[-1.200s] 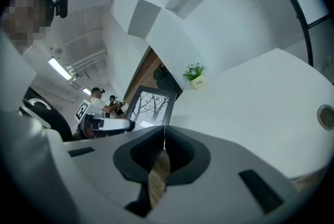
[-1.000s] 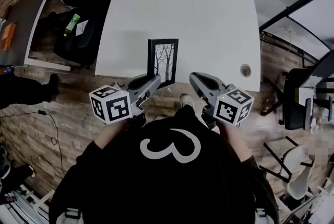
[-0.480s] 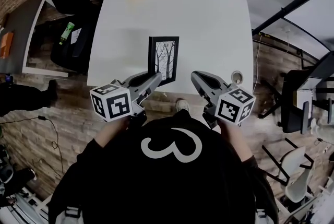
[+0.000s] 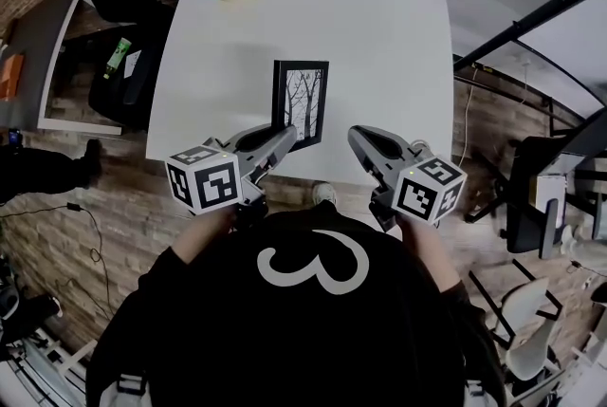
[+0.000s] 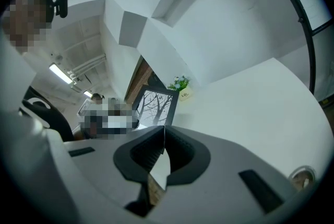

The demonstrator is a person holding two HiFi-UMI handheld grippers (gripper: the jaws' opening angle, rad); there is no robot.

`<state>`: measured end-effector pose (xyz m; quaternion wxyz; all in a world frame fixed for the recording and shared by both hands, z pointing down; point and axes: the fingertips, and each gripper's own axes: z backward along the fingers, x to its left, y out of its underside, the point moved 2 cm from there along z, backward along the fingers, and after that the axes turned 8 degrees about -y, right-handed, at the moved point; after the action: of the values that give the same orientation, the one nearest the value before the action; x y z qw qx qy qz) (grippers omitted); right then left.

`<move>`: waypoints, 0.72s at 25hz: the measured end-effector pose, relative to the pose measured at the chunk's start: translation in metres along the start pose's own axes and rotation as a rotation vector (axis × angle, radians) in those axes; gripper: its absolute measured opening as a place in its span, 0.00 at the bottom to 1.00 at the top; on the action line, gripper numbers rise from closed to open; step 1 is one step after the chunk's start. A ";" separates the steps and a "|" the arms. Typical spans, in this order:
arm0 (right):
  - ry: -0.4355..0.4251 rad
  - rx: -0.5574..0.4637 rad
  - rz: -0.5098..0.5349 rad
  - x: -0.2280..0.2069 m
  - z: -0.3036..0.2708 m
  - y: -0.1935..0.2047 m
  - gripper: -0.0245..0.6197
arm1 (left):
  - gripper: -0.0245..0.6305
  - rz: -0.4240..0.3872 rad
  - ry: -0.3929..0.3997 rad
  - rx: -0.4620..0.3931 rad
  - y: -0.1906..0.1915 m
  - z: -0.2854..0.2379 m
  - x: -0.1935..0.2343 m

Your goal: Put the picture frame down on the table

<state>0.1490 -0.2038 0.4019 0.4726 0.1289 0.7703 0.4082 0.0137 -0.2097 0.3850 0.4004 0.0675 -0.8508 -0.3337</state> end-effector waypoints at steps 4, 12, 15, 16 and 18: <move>-0.019 0.013 0.001 -0.014 0.003 -0.005 0.08 | 0.14 0.009 -0.024 -0.005 0.000 -0.012 -0.002; -0.038 0.042 -0.005 -0.040 0.011 -0.007 0.08 | 0.14 0.031 -0.064 -0.010 0.007 -0.034 0.001; -0.055 0.047 -0.009 -0.044 0.011 -0.007 0.08 | 0.14 0.034 -0.076 -0.005 0.011 -0.040 0.003; -0.058 0.053 -0.008 -0.045 0.011 -0.006 0.08 | 0.14 0.038 -0.082 -0.002 0.013 -0.042 0.005; -0.061 0.061 -0.010 -0.048 0.009 -0.004 0.08 | 0.14 0.047 -0.092 0.004 0.016 -0.044 0.009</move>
<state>0.1825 -0.2301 0.4264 0.4937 0.1518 0.7683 0.3781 0.0420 -0.2234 0.4211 0.3684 0.0331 -0.8702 -0.3253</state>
